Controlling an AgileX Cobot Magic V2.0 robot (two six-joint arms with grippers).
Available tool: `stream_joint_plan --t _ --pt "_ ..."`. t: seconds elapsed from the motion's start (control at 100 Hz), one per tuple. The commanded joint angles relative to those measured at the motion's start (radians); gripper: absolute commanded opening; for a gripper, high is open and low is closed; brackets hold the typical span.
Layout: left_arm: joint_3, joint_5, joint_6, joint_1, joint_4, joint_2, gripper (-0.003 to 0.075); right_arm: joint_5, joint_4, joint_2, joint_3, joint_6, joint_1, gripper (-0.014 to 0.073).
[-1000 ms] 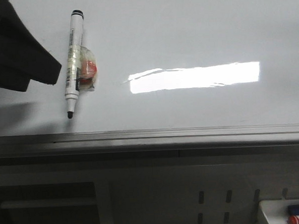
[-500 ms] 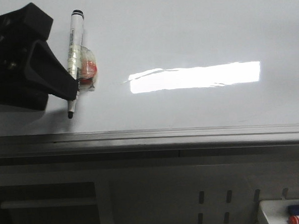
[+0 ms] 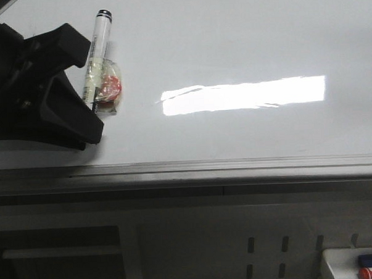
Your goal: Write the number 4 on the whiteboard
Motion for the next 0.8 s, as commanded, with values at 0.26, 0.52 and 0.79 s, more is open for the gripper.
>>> stream_joint_plan --t 0.26,0.52,0.79 --pt "-0.055 0.088 0.292 -0.037 0.008 -0.146 -0.0020 0.139 0.215 0.101 -0.283 -0.468 0.020 0.0344" --pt "-0.085 0.309 0.782 -0.156 0.055 -0.293 -0.0020 0.362 0.495 0.343 -0.420 -1.002 0.231 0.0344" --pt "-0.085 0.339 0.782 -0.169 0.146 -0.343 -0.0020 0.257 0.424 0.545 -0.472 -1.041 0.500 0.0382"
